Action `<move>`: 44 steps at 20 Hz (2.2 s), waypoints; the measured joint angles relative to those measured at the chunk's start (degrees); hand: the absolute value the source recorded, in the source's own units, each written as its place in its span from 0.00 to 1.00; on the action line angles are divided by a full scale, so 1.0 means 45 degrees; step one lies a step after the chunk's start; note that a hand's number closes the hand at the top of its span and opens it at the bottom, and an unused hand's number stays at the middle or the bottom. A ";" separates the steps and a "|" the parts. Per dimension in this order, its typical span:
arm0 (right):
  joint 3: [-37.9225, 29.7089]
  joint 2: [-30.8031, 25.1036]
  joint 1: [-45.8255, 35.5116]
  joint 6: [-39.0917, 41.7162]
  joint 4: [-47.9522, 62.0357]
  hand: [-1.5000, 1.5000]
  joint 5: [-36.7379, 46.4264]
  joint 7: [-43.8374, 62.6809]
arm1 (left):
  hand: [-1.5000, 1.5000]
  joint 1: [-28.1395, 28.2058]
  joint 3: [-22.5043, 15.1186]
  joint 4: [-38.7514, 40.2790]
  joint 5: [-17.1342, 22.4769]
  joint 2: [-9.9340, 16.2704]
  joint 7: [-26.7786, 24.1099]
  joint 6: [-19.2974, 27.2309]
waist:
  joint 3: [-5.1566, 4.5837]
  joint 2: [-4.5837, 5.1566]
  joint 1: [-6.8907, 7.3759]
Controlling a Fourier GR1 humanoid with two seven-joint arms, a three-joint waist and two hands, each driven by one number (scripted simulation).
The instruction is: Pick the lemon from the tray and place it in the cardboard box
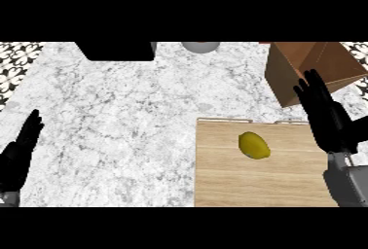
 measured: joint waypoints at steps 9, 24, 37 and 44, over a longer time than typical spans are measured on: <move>0.2667 -0.1677 -0.2503 0.6023 -0.1094 0.00 0.1084 -0.0946 | 0.50 -0.0667 -0.0252 -0.0018 -0.0981 0.0488 0.0640 0.0490 | -0.0249 0.0146 0.0646; 0.4146 -0.3760 -0.4012 0.9635 0.2111 0.00 0.5070 -0.8041 | 0.50 -0.1957 -0.0804 0.0334 -0.1810 0.0196 0.2029 0.0998 | -0.0171 0.0659 0.0642; 0.8598 -0.4531 -0.7028 0.7127 0.3793 0.00 1.1363 -1.0724 | 0.50 -0.2440 -0.0895 0.0418 -0.2180 0.0109 0.2508 0.1089 | -0.0256 0.0532 0.0690; 1.0114 -0.3268 -0.8187 0.6190 0.6140 0.00 1.3237 -1.1642 | 0.50 -0.2350 -0.0594 0.0536 -0.2220 0.0158 0.2640 0.0975 | -0.0273 0.0424 0.0317</move>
